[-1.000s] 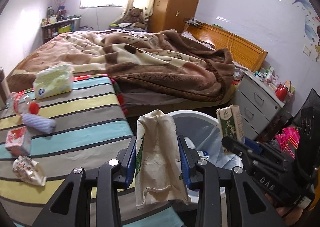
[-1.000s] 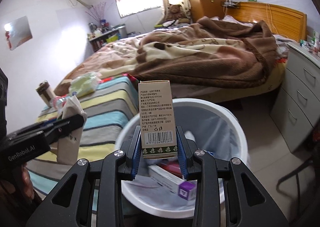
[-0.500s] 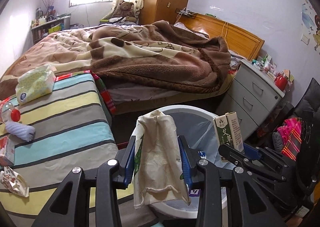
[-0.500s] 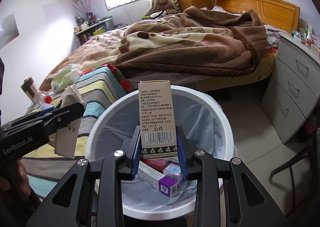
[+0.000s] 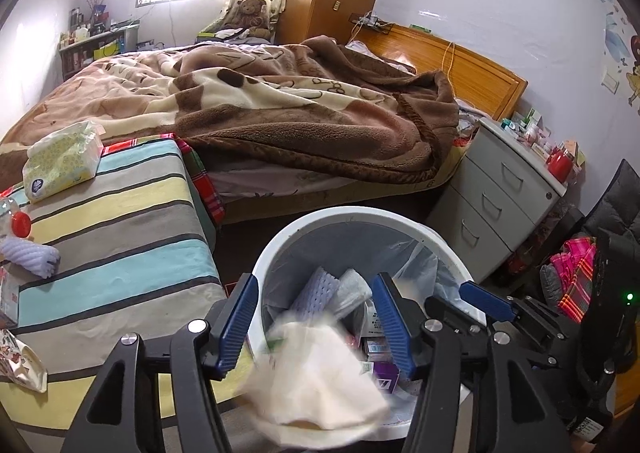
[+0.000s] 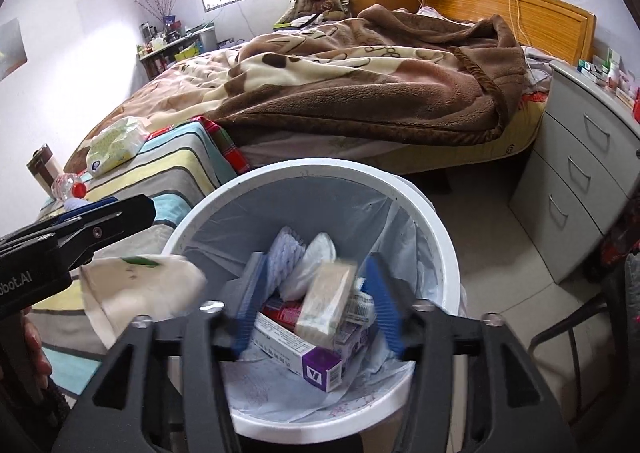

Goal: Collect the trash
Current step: 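Carry the cloth bag and paper box over the bin and open both tools, then move both open tools back from the bin over the bed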

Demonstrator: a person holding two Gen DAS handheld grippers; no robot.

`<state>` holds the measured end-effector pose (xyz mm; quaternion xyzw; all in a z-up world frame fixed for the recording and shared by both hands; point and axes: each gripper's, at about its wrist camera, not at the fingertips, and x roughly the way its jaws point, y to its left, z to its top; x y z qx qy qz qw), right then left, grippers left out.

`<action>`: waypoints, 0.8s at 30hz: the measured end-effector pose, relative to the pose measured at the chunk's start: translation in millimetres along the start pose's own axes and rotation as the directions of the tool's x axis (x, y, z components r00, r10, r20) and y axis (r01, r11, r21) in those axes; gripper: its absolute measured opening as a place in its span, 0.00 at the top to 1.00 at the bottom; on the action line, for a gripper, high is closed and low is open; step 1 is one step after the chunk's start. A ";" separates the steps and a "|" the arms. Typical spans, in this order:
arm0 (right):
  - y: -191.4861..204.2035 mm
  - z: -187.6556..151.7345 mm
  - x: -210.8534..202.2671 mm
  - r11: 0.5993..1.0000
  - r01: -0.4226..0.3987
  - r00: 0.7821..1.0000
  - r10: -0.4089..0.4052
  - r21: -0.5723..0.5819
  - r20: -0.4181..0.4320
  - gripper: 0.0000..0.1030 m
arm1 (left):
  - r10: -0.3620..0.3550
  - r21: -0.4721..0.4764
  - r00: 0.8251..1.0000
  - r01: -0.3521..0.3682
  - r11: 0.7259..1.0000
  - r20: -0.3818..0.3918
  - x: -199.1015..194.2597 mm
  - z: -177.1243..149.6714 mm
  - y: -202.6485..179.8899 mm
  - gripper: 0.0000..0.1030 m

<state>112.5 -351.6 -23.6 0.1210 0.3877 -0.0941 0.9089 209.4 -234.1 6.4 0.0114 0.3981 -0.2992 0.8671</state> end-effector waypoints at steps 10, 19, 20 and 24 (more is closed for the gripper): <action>9.8 0.7 -4.0 1.000 -0.006 1.000 0.006 0.004 0.018 0.40 | 0.009 -0.025 1.000 -0.009 1.000 0.023 -18.1 -3.8 12.3 0.39; 29.5 -1.5 -12.4 0.999 -0.044 0.998 0.045 -0.022 0.047 0.39 | 0.037 -0.046 0.997 -0.034 0.998 0.061 -44.5 -11.9 29.1 0.38; 31.5 -1.6 -13.1 0.999 -0.048 0.998 0.049 -0.024 0.049 0.39 | 0.047 -0.052 0.997 -0.044 0.998 0.065 -48.8 -13.6 32.9 0.39; 42.9 -2.2 -15.8 0.997 -0.071 0.996 0.073 -0.035 0.060 0.38 | 0.070 -0.064 0.994 -0.065 0.996 0.080 -62.3 -18.1 43.7 0.38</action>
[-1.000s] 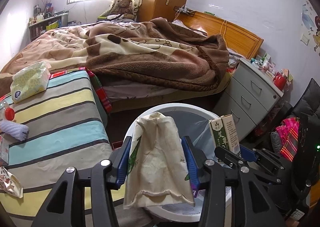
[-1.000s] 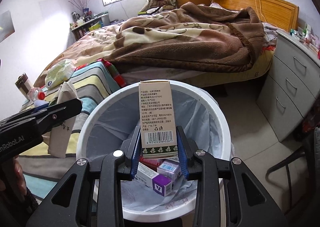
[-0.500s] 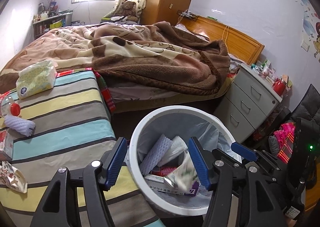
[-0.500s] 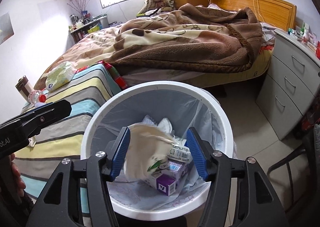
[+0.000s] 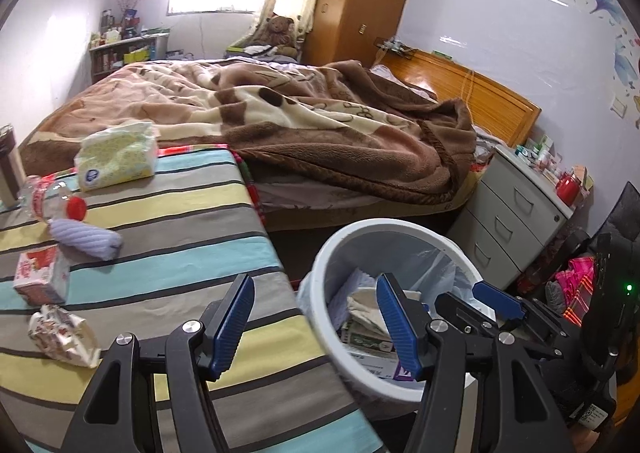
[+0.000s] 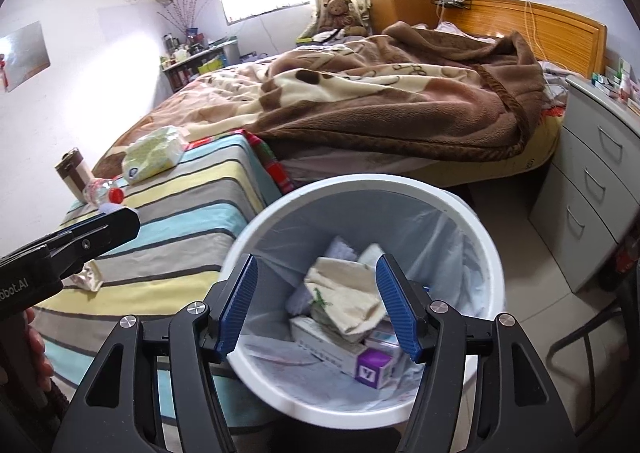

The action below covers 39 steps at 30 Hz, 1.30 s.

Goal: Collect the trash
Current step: 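Move both open tools back from the bin over the bed, then grasp the crumpled patterned paper cup with the right tool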

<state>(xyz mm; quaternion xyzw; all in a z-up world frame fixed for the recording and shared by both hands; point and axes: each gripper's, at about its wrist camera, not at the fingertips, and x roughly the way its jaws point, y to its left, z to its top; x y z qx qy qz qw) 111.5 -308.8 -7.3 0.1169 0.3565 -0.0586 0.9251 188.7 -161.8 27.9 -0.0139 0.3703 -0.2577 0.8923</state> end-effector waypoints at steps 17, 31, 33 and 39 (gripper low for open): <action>63.5 -5.8 2.8 0.983 -0.150 0.988 0.153 -0.103 0.027 0.37 | 0.104 -0.071 0.992 -0.099 0.992 0.067 -53.9 -15.1 73.0 0.38; 129.4 -16.4 23.0 0.928 -0.294 0.956 0.284 -0.229 -0.074 0.31 | 0.196 -0.202 0.980 -0.182 0.962 0.048 -84.0 -32.5 165.8 0.38; 139.3 -18.4 27.6 0.918 -0.313 0.950 0.297 -0.242 -0.098 0.31 | 0.210 -0.219 0.977 -0.196 0.956 0.041 -87.0 -35.2 179.4 0.38; 168.5 -23.7 35.6 0.883 -0.361 0.932 0.332 -0.300 -0.145 0.31 | 0.247 -0.243 0.969 -0.235 0.941 0.021 -90.5 -38.7 211.9 0.38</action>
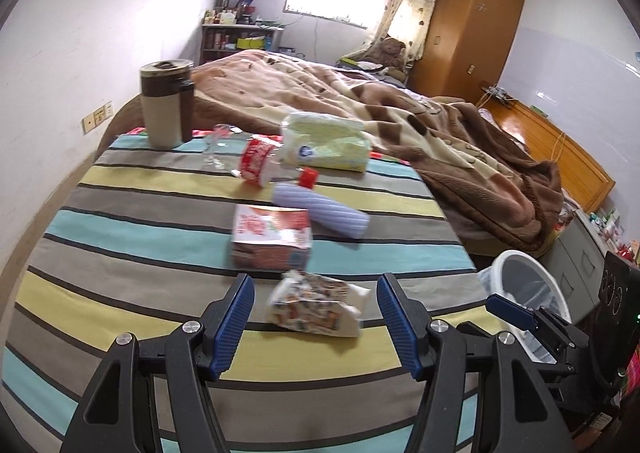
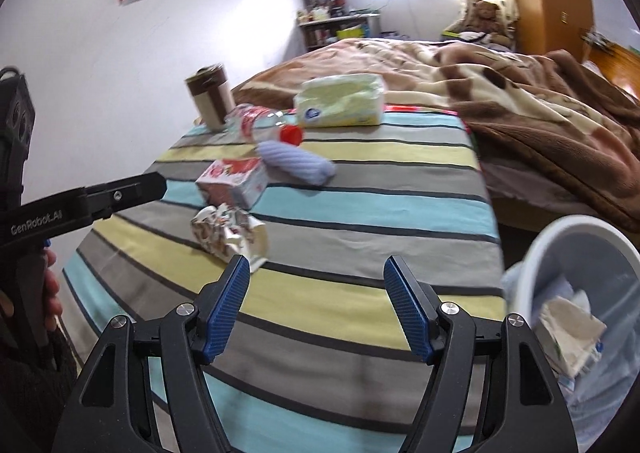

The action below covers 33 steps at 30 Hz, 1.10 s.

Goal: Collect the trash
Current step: 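Grasp the crumpled patterned paper cup with the right tool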

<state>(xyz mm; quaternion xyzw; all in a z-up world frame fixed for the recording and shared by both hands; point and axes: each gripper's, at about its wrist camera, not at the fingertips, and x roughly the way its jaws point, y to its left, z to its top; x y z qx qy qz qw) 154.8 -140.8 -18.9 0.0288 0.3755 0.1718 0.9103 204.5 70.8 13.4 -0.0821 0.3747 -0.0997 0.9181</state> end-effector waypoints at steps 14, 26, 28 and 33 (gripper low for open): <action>41.3 18.0 52.6 0.984 -0.113 0.989 0.098 -0.137 -0.108 0.23 | 0.022 -0.033 0.999 -0.024 0.999 -0.040 20.2 12.5 48.1 0.38; 44.0 19.0 75.9 0.980 -0.134 0.975 0.105 -0.144 -0.197 0.51 | -0.016 -0.034 0.996 0.013 0.999 -0.090 60.6 31.0 60.6 0.38; 44.2 18.7 74.1 0.978 -0.145 0.973 0.114 -0.147 -0.199 0.53 | -0.017 -0.036 0.995 0.013 0.999 -0.100 66.8 34.2 61.7 0.38; 40.3 17.9 69.1 0.979 -0.148 0.974 0.119 -0.141 -0.195 0.72 | -0.015 -0.020 0.994 0.012 1.000 -0.110 79.7 42.1 60.9 0.38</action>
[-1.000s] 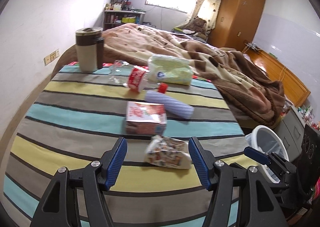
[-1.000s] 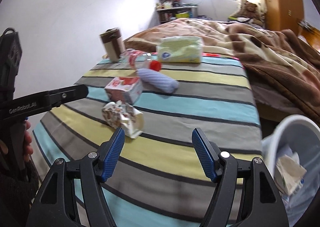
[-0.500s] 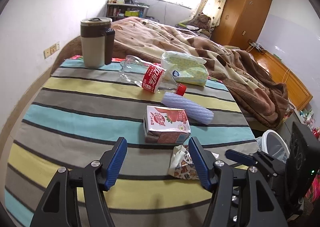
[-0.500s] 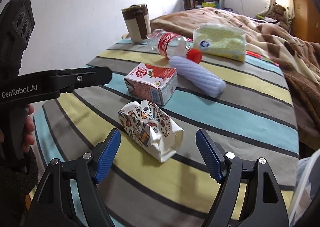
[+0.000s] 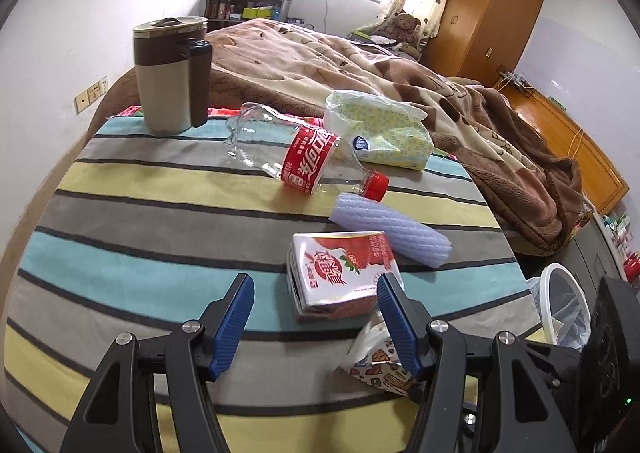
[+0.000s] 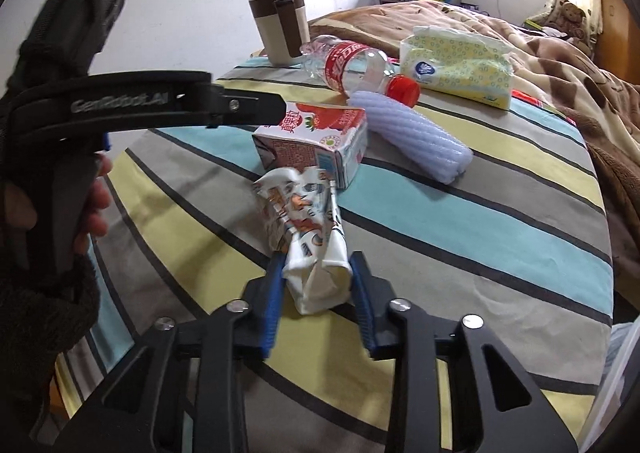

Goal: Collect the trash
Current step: 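Grasp the crumpled patterned paper cup with the right tool, then grasp the red-white strawberry milk carton with the left tool while the right tool holds the cup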

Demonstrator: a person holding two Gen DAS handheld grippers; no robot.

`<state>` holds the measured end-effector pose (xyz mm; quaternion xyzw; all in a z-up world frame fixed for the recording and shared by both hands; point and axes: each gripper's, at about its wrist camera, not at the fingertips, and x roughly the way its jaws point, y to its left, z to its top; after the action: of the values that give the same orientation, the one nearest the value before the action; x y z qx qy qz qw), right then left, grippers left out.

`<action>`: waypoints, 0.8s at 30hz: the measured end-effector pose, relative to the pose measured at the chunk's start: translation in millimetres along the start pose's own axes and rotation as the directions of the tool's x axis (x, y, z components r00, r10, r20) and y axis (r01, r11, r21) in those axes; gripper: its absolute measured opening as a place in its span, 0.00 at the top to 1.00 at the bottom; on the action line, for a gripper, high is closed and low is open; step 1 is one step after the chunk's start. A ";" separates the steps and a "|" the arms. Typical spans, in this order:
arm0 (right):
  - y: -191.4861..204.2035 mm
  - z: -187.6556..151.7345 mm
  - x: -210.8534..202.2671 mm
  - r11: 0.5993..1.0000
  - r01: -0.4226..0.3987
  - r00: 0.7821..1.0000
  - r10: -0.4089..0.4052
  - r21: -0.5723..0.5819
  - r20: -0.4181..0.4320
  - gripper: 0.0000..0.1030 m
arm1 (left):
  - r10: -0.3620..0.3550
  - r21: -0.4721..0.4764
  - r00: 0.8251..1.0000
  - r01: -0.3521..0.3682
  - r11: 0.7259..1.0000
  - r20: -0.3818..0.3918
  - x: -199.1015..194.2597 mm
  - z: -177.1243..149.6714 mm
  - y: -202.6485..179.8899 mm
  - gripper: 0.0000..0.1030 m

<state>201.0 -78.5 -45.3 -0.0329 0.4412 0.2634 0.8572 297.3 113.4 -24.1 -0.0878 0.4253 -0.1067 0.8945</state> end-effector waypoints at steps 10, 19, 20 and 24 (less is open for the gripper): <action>-37.2 -10.2 -21.0 0.983 0.100 0.994 -0.106 0.155 0.037 0.74 | -0.025 0.012 0.999 0.025 1.000 -0.027 18.3 4.7 -7.1 0.38; -58.6 -10.1 -24.7 0.961 0.152 0.984 -0.170 0.231 0.059 0.73 | -0.121 0.102 0.988 0.131 0.986 -0.097 19.5 -15.2 -47.4 0.38; -60.6 -10.6 -25.9 0.959 0.156 0.983 -0.175 0.237 0.061 0.74 | -0.135 0.132 0.985 0.149 0.980 -0.110 18.8 -18.5 -54.5 0.38; -67.9 -11.2 -27.0 0.952 0.165 0.980 -0.187 0.258 0.064 0.74 | -0.100 0.215 0.992 0.115 0.970 -0.079 8.2 -23.2 -69.8 0.38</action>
<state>212.6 -151.5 -43.3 0.0484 0.4284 0.1288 0.8930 276.1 42.6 -27.4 -0.0083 0.4356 -0.2042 0.8766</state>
